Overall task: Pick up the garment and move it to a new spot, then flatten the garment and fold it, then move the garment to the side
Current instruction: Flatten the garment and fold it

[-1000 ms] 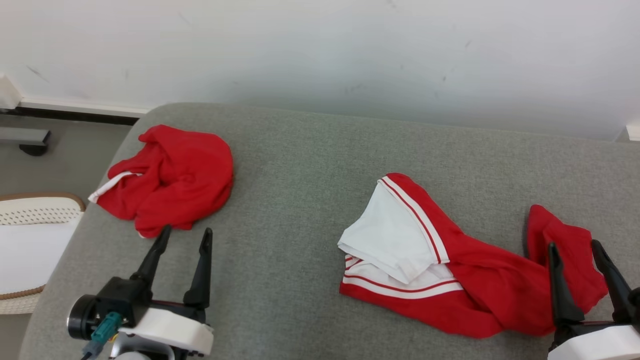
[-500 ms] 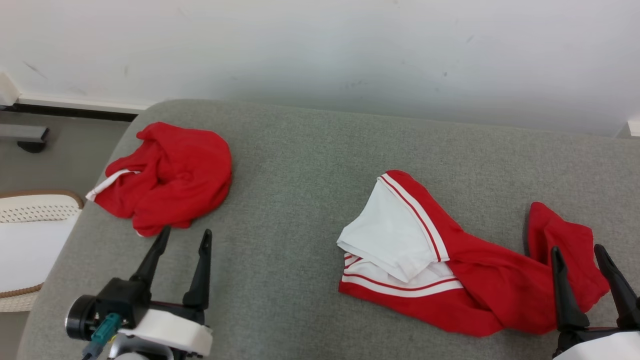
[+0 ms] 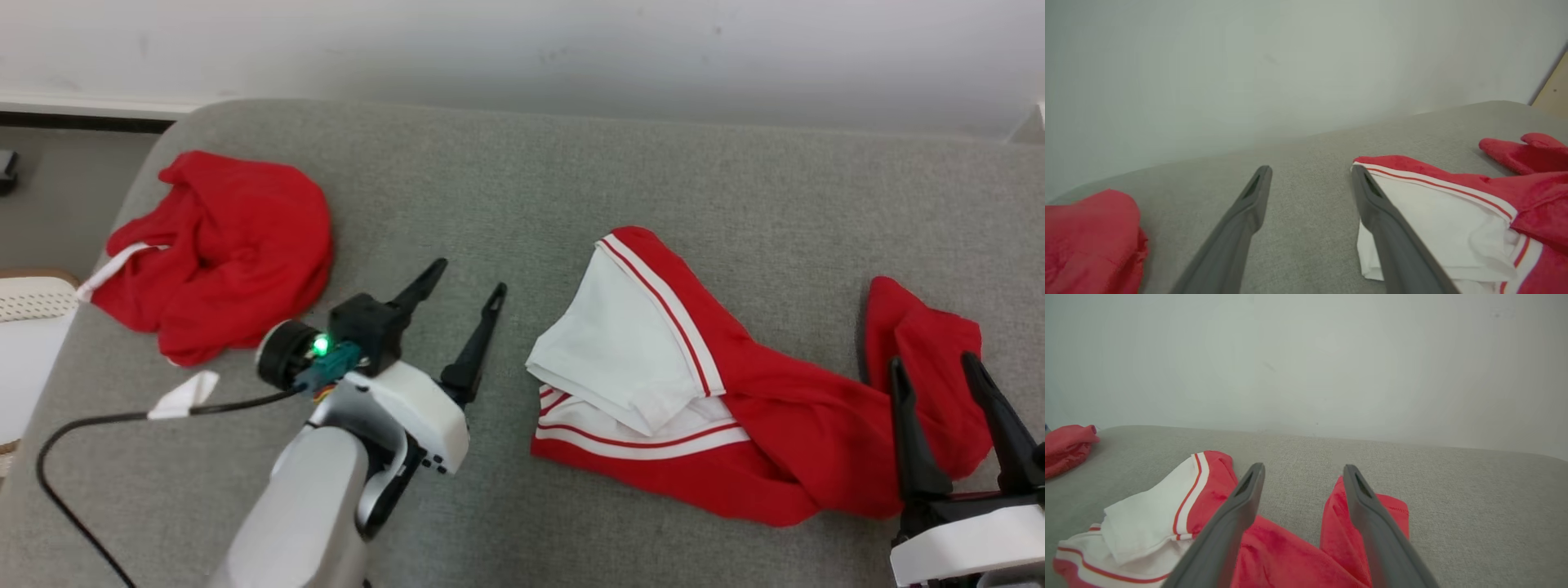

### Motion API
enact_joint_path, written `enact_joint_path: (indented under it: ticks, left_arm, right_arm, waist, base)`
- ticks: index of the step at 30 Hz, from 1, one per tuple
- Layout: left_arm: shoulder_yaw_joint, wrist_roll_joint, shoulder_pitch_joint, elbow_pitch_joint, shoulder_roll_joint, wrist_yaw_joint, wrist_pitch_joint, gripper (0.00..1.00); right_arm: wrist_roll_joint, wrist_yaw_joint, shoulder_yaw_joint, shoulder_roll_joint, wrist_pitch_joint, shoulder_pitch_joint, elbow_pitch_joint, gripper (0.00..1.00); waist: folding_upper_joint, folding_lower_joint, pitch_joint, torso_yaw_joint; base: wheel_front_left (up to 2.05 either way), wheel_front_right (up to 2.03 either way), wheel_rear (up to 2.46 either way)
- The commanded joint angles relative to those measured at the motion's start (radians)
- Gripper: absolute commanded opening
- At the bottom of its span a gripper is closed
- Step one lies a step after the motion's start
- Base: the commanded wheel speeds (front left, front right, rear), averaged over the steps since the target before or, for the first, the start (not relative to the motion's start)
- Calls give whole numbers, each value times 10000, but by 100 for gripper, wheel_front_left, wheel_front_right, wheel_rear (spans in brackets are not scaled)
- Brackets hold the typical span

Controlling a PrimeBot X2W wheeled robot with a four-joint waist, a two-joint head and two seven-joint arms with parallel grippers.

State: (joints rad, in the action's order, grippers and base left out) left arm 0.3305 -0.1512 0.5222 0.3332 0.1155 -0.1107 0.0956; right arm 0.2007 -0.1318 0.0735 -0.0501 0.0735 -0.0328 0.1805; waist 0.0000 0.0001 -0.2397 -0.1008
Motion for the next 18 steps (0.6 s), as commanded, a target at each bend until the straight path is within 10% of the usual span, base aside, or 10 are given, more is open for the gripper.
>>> enact_joint_path:
  ticks: [1, 12, 13, 14, 18]
  left_arm:
    - [269, -236, 315, 498, -50, -93, -290, 100]
    - [2397, -1582, 1082, 3256, -4, -204, -2030, 100]
    - [2596, -1690, 1074, 3377, 14, -204, -2168, 84]
    - [2766, -1844, 1105, 3400, 53, -205, -2138, 0]
    - [2951, -2182, 1293, 3165, 372, -206, -1541, 0]
  right_arm:
    - [-71, 22, -28, -12, -44, -164, -2, 100]
    - [93, 22, 4, -9, -279, -339, -315, 100]
    - [112, 22, 28, -10, -294, -338, -343, 100]
    - [123, 22, 60, -10, -297, -345, -375, 100]
    - [134, 22, 240, -9, -375, -301, -445, 100]
  waist:
    - [0, -1, -384, 326]
    - [0, -1, -756, 790]
    - [0, -1, -757, 799]
    - [0, -1, -750, 801]
    - [0, -1, -642, 752]
  base:
    - [0, 0, 0]
    - [0, 0, 0]
    - [0, 0, 0]
    - [0, 0, 0]
    - [0, 0, 0]
